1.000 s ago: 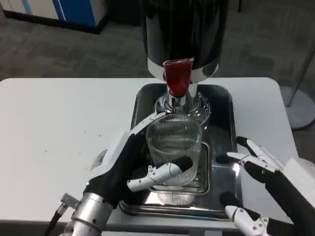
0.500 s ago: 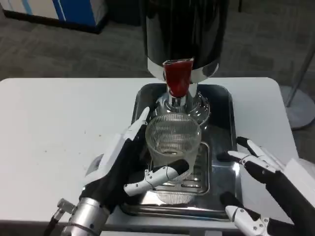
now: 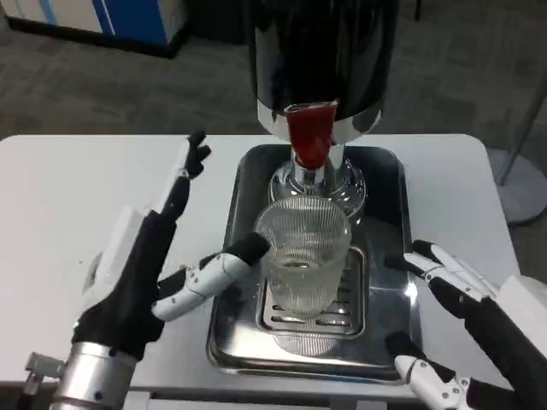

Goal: Grasp the cup under the faucet to collect the drink, then remove the cup.

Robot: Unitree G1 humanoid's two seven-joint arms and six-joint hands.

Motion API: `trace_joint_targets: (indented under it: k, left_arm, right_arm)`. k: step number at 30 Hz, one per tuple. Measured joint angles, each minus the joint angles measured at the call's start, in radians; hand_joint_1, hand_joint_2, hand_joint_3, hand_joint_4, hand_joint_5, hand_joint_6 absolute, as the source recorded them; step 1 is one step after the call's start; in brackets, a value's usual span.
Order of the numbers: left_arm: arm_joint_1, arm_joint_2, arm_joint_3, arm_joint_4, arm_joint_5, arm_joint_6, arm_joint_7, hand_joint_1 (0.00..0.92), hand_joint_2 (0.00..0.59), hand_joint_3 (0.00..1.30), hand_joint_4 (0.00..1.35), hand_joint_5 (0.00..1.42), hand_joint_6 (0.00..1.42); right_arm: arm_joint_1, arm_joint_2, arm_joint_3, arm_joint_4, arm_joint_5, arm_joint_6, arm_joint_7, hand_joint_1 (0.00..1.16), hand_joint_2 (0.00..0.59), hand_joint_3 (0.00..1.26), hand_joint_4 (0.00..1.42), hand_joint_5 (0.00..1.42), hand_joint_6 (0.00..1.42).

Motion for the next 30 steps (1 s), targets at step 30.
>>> trace_joint_targets:
  k: [30]
  left_arm:
    - [-0.204, 0.043, 0.108, -0.129, -0.686, 0.214, -0.487, 0.017, 0.003, 0.11, 0.09, 0.21, 0.13]
  right_arm:
    - [-0.018, -0.001, 0.012, 0.005, 0.0, 0.006, -0.001, 0.39, 0.575, 0.17, 0.14, 0.1, 0.06]
